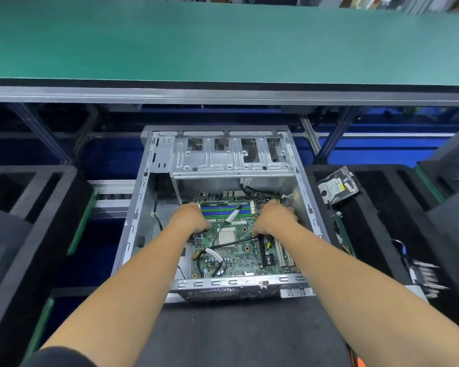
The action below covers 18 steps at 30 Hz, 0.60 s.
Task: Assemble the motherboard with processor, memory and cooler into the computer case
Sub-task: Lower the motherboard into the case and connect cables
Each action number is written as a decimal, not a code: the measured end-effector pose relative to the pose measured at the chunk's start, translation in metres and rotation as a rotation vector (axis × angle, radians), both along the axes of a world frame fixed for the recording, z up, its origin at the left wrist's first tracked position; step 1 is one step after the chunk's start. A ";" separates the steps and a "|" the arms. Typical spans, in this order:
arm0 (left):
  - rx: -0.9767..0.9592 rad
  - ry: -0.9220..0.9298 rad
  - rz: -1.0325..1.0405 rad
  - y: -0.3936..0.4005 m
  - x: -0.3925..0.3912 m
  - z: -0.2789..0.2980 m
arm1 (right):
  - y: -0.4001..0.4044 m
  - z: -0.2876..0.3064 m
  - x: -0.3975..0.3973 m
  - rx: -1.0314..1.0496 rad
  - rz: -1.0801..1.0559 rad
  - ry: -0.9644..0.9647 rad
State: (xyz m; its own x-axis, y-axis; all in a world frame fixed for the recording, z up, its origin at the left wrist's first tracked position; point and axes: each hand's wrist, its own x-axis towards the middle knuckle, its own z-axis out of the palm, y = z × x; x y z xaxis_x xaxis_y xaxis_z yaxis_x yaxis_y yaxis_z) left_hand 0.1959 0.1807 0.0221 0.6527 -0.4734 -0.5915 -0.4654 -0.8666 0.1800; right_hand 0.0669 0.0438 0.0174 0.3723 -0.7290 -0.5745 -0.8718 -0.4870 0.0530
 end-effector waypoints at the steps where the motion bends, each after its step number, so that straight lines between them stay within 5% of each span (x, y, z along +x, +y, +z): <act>1: -0.004 0.002 -0.001 0.001 0.001 -0.001 | 0.001 -0.001 0.000 -0.002 0.010 -0.017; 18: -0.035 0.096 0.061 0.002 0.006 -0.004 | 0.006 0.004 -0.005 -0.001 -0.029 -0.024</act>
